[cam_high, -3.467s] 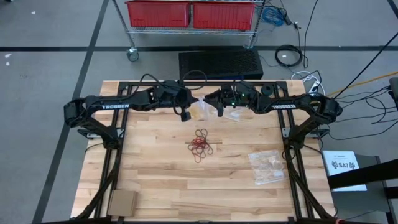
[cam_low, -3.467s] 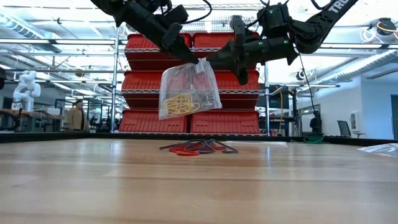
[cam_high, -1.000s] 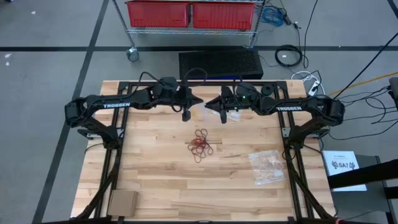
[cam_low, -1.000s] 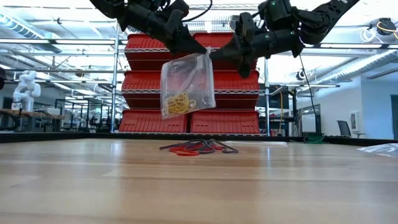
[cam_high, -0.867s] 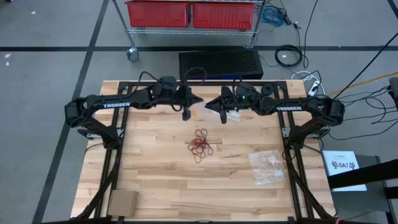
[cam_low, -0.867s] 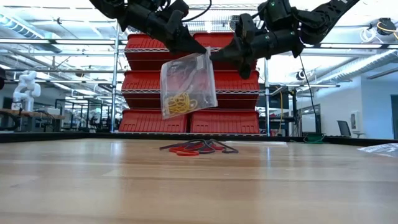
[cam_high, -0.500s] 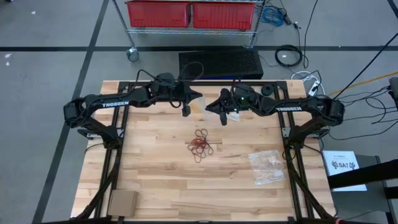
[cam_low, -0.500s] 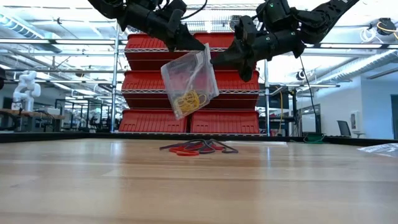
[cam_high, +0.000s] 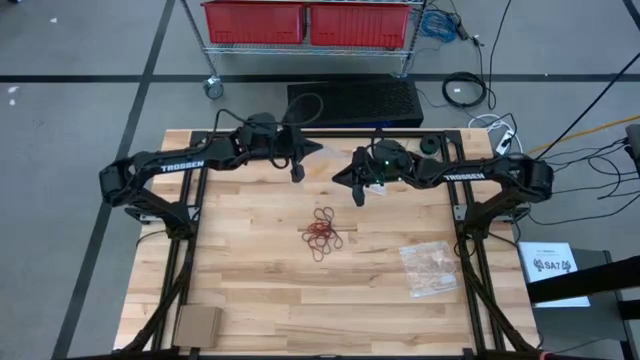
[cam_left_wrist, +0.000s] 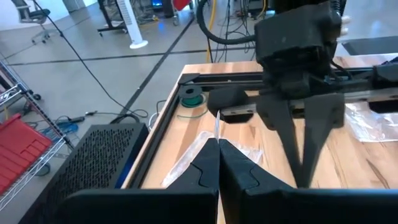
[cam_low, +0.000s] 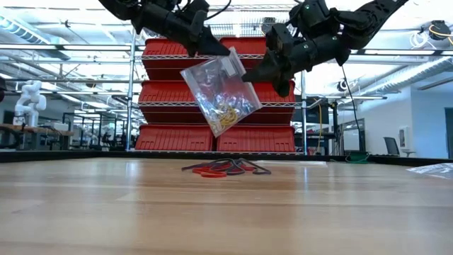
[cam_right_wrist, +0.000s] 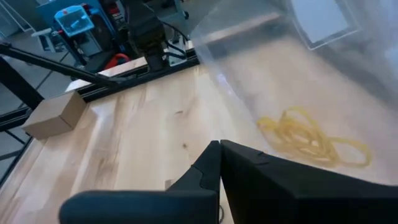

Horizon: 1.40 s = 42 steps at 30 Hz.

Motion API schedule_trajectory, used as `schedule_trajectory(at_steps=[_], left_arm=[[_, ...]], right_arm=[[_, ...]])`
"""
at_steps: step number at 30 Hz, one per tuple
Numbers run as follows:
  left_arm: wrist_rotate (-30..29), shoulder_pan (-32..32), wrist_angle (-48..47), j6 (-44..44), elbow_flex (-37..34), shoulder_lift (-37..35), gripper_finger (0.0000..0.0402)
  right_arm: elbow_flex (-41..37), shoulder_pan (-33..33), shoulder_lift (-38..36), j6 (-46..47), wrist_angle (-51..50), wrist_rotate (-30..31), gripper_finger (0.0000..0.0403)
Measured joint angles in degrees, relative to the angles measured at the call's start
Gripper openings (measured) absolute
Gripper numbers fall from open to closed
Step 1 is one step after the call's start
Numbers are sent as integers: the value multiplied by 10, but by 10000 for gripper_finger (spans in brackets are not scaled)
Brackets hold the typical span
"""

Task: Sort rubber bands
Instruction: Close the top left transparent zip bag

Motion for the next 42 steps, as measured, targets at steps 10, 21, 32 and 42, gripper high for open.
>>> schedule_trajectory(at_steps=[10,21,32,42], left_arm=[[0,-1,-9,2,0,0,0],[5,-6,-8,-1,0,0,0],[9,-15,-7,-2,0,0,0],[9,-17,-6,-2,0,0,0]], right_arm=[[0,-15,-84,-101,-26,31,99],[0,-66,-47,-194,-14,26,150],[0,-69,-20,-210,37,25,138],[48,-67,2,-242,-36,11,63]])
